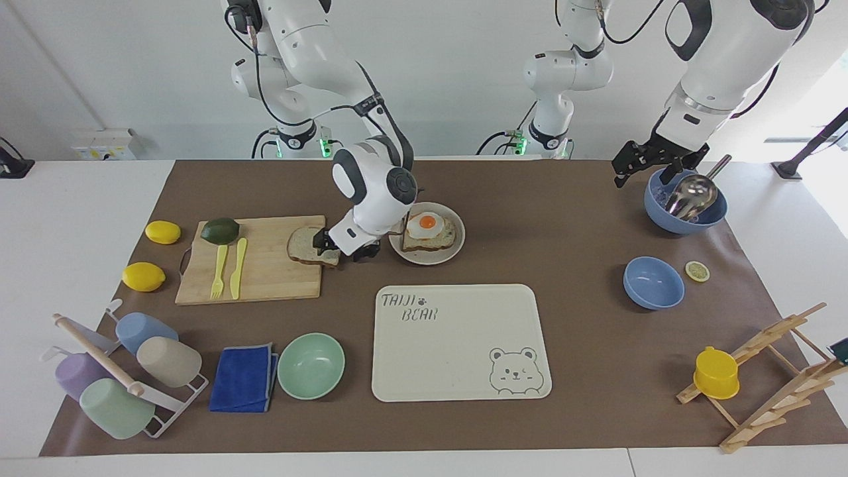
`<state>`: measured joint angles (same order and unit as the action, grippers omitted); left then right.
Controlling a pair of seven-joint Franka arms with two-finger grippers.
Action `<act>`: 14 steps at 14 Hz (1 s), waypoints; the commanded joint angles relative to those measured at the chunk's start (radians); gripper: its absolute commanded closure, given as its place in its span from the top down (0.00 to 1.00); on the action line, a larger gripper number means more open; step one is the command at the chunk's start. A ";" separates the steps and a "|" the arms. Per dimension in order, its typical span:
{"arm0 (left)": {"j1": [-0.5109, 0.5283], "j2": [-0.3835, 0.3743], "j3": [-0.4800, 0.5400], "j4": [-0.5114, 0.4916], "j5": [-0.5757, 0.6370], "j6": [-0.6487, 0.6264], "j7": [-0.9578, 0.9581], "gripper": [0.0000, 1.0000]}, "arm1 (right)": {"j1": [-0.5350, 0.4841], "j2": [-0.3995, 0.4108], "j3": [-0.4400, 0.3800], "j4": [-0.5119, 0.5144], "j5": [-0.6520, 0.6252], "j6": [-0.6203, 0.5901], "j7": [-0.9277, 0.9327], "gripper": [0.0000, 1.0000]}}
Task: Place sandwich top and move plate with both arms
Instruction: 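Carry the bread slice with the right gripper over the egg plate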
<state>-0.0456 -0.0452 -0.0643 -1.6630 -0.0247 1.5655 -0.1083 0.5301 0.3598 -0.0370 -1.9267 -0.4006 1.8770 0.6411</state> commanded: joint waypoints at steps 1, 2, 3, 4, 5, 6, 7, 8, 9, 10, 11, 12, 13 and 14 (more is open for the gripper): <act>0.009 -0.012 -0.005 0.000 0.012 -0.015 0.005 1.00 | -0.005 -0.042 0.008 -0.070 -0.029 0.024 0.028 1.00; 0.009 -0.012 -0.005 0.000 0.012 -0.015 0.005 1.00 | -0.005 -0.044 0.008 -0.071 -0.029 0.011 0.019 1.00; 0.009 -0.012 -0.005 0.000 0.012 -0.015 0.005 1.00 | -0.005 -0.045 0.008 -0.072 -0.035 -0.007 0.012 1.00; 0.009 -0.012 -0.005 0.000 0.012 -0.015 0.005 1.00 | -0.007 -0.048 0.008 -0.074 -0.037 -0.018 -0.001 0.98; 0.009 -0.013 -0.005 0.000 0.012 -0.015 0.005 1.00 | -0.007 -0.051 0.008 -0.078 -0.037 -0.019 -0.001 0.94; 0.009 -0.013 -0.005 0.000 0.012 -0.015 0.005 1.00 | -0.005 -0.053 0.008 -0.084 -0.037 -0.024 -0.006 0.86; 0.009 -0.012 -0.005 0.000 0.012 -0.015 0.005 1.00 | -0.005 -0.055 0.008 -0.084 -0.038 -0.041 -0.017 0.73; 0.009 -0.012 -0.005 0.000 0.012 -0.015 0.005 1.00 | -0.004 -0.055 0.008 -0.083 -0.038 -0.047 -0.027 0.55; 0.009 -0.012 -0.005 0.000 0.012 -0.015 0.005 1.00 | 0.001 -0.055 0.008 -0.078 -0.038 -0.055 -0.031 0.22; 0.009 -0.012 -0.005 0.000 0.012 -0.015 0.005 1.00 | 0.004 -0.053 0.008 -0.066 -0.038 -0.068 -0.032 0.00; 0.009 -0.012 -0.005 0.000 0.012 -0.015 0.005 1.00 | 0.004 -0.048 0.009 -0.039 -0.038 -0.085 -0.040 0.00; 0.009 -0.012 -0.005 0.000 0.012 -0.015 0.005 1.00 | 0.005 -0.044 0.015 -0.012 -0.037 -0.110 -0.055 0.00; 0.009 -0.012 -0.005 0.000 0.012 -0.015 0.005 1.00 | 0.008 -0.042 0.019 0.015 -0.037 -0.131 -0.060 0.00; 0.009 -0.013 -0.005 0.000 0.012 -0.015 0.005 1.00 | 0.017 -0.038 0.028 0.053 -0.035 -0.157 -0.075 0.00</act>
<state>-0.0456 -0.0452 -0.0643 -1.6630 -0.0247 1.5655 -0.1083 0.5415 0.3262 -0.0249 -1.9326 -0.4168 1.7705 0.6054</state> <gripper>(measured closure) 0.000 0.762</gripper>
